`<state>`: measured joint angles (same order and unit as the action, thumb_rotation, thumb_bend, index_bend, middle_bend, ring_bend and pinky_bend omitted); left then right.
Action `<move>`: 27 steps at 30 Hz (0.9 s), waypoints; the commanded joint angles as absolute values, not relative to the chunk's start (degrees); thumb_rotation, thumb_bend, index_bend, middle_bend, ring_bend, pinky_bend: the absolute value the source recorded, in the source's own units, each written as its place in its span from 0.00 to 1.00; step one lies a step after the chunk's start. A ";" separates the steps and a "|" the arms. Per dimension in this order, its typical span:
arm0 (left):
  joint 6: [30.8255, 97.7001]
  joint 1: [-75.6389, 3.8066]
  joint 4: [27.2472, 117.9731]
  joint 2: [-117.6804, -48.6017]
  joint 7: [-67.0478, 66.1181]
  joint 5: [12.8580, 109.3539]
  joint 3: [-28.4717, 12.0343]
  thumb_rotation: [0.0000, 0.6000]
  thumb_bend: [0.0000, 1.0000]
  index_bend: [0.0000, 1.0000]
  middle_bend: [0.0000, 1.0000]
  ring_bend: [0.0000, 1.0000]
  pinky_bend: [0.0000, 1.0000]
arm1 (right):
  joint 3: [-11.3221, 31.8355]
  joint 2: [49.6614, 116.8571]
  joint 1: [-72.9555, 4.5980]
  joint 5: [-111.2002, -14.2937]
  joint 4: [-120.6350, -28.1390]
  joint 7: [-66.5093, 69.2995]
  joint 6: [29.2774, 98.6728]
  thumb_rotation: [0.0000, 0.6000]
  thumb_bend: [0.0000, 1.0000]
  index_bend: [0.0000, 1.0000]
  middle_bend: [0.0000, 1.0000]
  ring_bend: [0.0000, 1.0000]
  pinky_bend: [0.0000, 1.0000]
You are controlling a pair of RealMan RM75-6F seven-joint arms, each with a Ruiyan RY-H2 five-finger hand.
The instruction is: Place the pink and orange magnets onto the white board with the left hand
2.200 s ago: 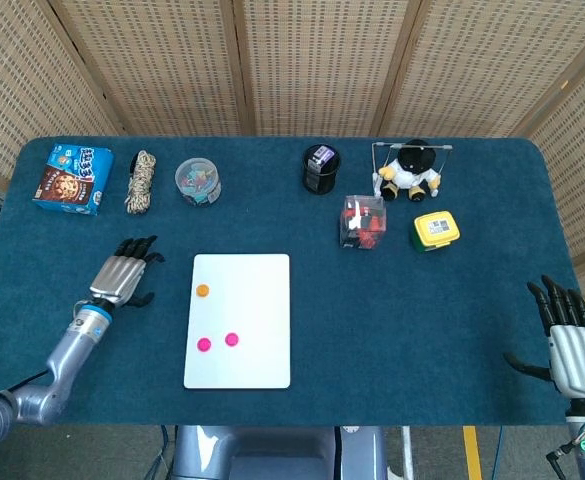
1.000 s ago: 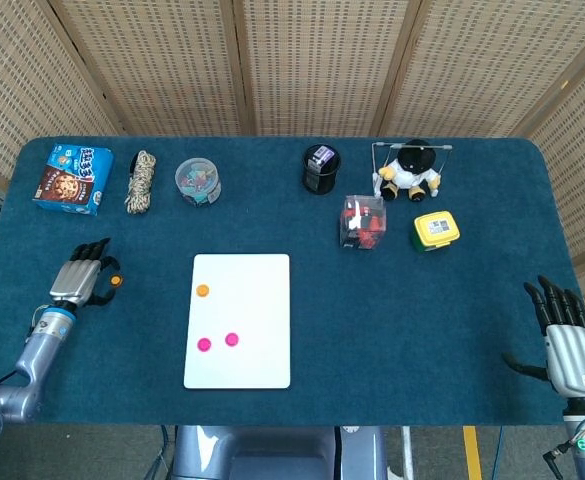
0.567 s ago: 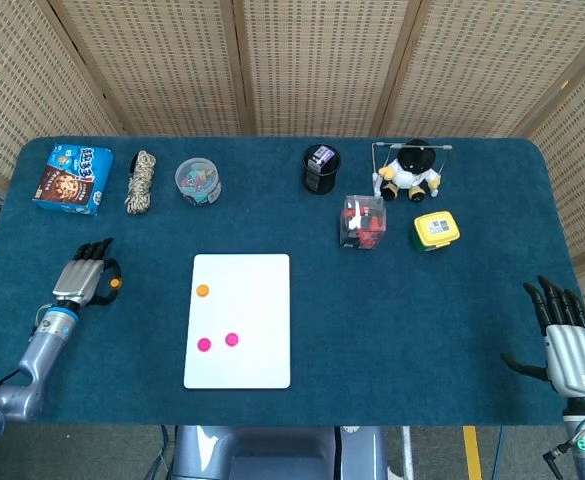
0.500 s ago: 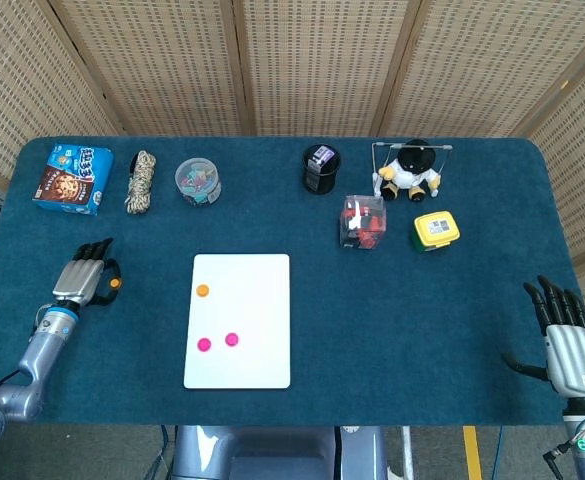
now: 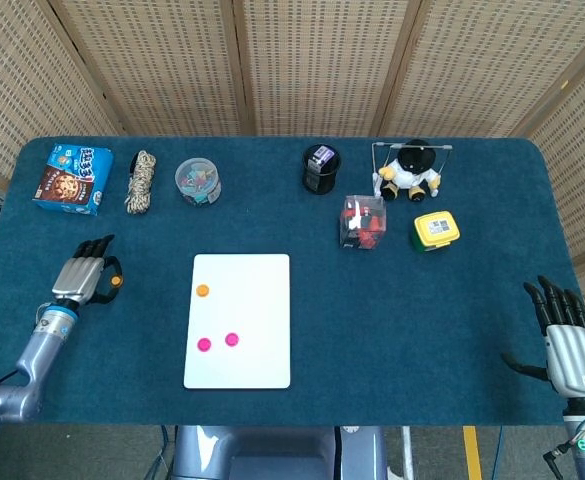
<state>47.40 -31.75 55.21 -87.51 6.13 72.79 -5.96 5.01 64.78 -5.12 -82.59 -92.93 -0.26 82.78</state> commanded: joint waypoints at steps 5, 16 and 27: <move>49.22 -33.22 65.68 -82.71 1.50 72.62 -7.80 1.00 0.38 0.54 0.00 0.00 0.00 | 4.99 64.75 -5.12 -82.69 -92.96 0.02 82.80 1.00 0.00 0.00 0.00 0.00 0.00; 48.20 -39.12 79.93 -81.92 -11.84 66.05 -12.08 1.00 0.37 0.54 0.00 0.00 0.00 | 5.10 64.65 -5.23 -82.35 -92.85 0.61 82.43 1.00 0.00 0.00 0.00 0.00 0.00; 46.50 -46.04 80.96 -87.97 -24.10 55.64 -13.01 1.00 0.37 0.54 0.00 0.00 0.00 | 5.18 64.50 -5.41 -82.09 -92.61 1.10 81.97 1.00 0.00 0.00 0.00 0.00 0.00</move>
<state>46.72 -45.03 81.07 -86.87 -22.98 56.91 -12.98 5.18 64.50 -5.41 -82.09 -92.61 1.10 81.97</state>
